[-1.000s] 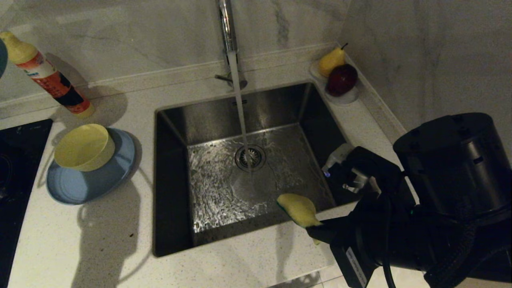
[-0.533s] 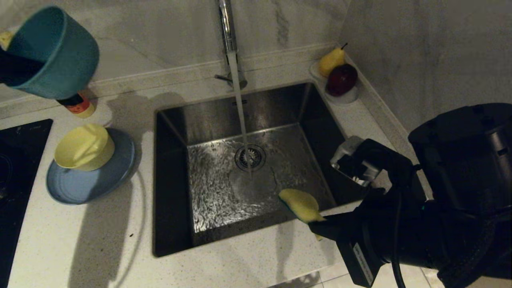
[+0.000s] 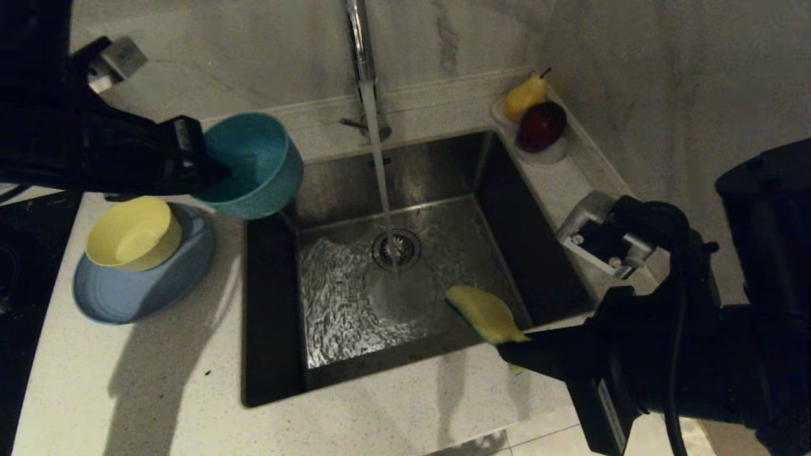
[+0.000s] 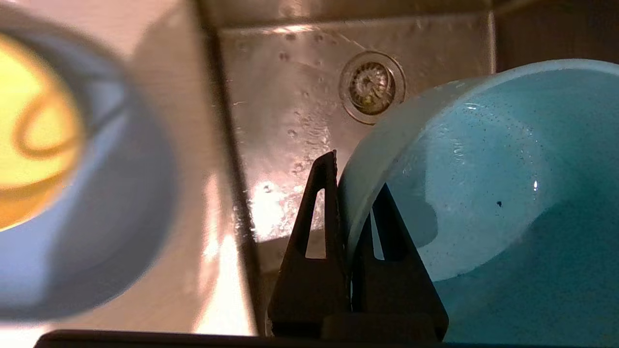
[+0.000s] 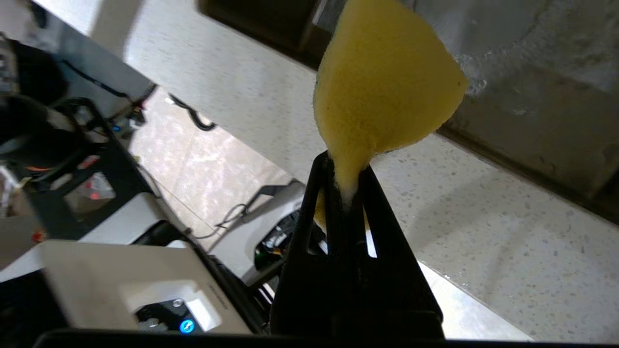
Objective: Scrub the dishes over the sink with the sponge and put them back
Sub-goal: Wash the bowl
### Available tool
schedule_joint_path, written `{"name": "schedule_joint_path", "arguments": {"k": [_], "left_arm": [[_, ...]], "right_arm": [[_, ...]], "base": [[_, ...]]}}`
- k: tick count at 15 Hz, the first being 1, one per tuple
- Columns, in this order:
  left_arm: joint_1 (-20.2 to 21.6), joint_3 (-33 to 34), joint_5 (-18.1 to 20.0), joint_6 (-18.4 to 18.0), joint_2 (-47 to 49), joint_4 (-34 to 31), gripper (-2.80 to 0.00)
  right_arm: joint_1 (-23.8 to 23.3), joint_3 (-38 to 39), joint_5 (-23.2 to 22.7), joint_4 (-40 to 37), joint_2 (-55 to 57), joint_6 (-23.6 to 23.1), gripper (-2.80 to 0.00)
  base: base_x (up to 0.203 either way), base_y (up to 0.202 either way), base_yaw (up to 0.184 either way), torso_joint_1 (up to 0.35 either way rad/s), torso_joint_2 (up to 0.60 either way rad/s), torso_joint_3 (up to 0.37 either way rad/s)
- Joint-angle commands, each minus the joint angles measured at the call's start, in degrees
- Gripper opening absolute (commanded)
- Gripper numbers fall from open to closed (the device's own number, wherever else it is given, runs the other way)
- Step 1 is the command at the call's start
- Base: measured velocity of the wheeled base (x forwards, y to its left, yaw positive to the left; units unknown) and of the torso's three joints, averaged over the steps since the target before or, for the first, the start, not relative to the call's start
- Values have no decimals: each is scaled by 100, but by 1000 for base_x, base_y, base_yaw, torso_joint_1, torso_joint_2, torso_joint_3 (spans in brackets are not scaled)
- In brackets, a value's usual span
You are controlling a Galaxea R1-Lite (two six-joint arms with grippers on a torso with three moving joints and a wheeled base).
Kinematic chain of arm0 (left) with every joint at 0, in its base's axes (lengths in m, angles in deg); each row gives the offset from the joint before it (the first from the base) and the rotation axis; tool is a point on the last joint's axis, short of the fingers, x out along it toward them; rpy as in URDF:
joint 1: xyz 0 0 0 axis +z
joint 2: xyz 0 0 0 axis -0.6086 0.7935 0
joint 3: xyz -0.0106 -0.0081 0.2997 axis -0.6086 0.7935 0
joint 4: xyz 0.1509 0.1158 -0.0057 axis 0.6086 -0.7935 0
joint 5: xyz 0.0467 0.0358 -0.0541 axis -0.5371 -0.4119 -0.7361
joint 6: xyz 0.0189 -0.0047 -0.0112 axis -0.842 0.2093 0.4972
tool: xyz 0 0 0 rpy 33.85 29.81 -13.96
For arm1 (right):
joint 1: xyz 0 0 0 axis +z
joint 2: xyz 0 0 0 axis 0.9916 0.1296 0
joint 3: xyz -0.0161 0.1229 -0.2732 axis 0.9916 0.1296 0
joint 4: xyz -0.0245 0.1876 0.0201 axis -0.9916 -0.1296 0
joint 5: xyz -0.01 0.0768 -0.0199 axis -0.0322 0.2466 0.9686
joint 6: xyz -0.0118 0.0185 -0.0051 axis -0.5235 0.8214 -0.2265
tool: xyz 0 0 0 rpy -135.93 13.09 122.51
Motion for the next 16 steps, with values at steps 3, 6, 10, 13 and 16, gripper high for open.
{"name": "schedule_joint_path", "arguments": {"k": [3, 6, 10, 13, 16], "left_arm": [[-1049, 429, -922, 181, 793, 966, -280], [-1267, 431, -1179, 374, 1220, 1460, -280], [-1294, 361, -1426, 569, 1644, 1864, -280], [-1292, 304, -1527, 627, 1912, 2096, -280], [-1292, 176, -1542, 809, 2051, 2122, -280]], "right_arm": [[-6, 69, -33, -4, -171, 8, -280], [-15, 99, -33, -7, -226, 8, -280], [-85, 99, -42, -7, -226, 8, -280], [-94, 125, -148, -7, -216, 8, -280], [-154, 116, -156, 1, -200, -1, -280]], "base": [[0, 0, 0, 0, 0, 0], [0, 0, 0, 0, 0, 0], [0, 0, 0, 0, 0, 0], [0, 0, 0, 0, 0, 0], [0, 0, 0, 0, 0, 0]]}}
